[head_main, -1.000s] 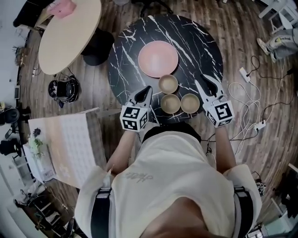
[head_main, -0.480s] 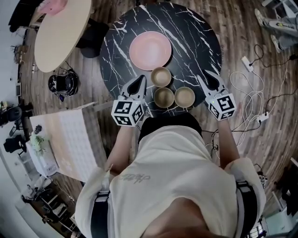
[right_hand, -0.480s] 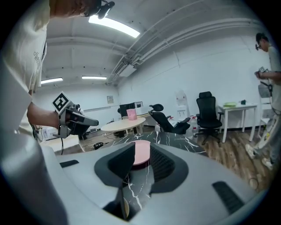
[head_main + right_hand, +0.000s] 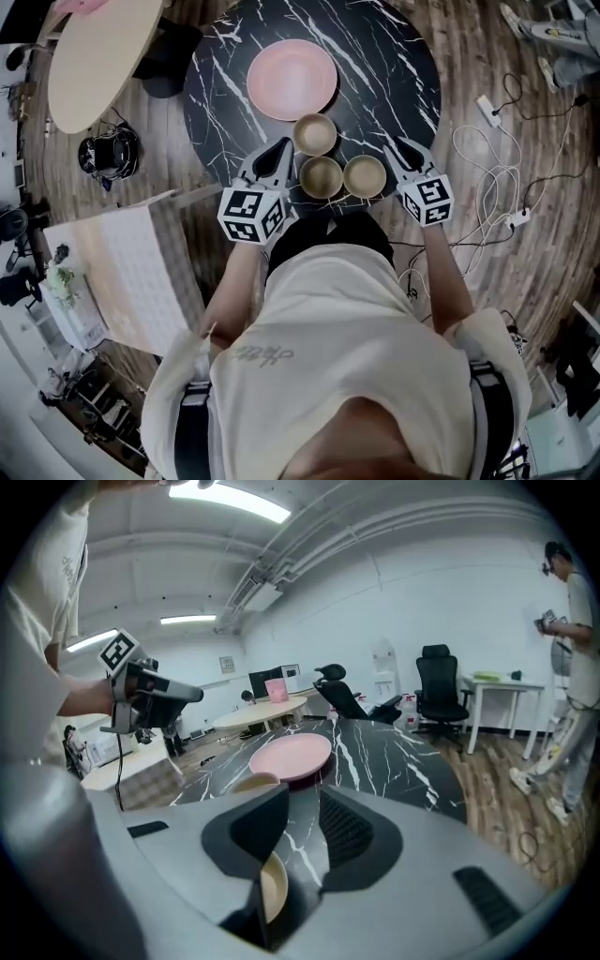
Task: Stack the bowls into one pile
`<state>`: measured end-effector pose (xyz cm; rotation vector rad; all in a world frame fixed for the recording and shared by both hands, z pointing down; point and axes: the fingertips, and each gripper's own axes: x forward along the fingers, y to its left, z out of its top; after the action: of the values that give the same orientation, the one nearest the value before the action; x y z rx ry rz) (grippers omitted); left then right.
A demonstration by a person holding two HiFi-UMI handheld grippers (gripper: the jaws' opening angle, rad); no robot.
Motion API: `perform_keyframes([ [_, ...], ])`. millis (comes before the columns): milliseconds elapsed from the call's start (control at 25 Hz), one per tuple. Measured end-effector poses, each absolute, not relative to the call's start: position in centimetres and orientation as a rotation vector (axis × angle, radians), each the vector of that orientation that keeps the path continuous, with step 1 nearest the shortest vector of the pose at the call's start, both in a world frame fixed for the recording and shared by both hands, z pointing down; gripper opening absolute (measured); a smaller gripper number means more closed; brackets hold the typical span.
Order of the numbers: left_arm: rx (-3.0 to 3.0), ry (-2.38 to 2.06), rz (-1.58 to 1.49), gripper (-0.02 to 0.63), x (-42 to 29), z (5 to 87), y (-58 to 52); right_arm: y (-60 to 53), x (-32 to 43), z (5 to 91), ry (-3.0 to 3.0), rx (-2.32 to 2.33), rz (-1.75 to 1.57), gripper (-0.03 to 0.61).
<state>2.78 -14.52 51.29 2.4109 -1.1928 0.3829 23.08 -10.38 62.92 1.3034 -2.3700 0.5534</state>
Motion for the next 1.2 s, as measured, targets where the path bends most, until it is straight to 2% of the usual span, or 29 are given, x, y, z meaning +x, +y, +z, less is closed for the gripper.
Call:
perform_keyframes([
  [480, 2.372, -1.204, 0.38, 0.021, -0.3, 52.6, -13.7, -6.5, 23.2, 70.6, -2.218, 1.292, 0.814, 0.109],
  [1200, 2.352, -1.197, 0.332, 0.02, -2.5, 52.9, -12.8, -2.8, 22.3, 74.4, -2.068, 1.253, 0.945, 0.109],
])
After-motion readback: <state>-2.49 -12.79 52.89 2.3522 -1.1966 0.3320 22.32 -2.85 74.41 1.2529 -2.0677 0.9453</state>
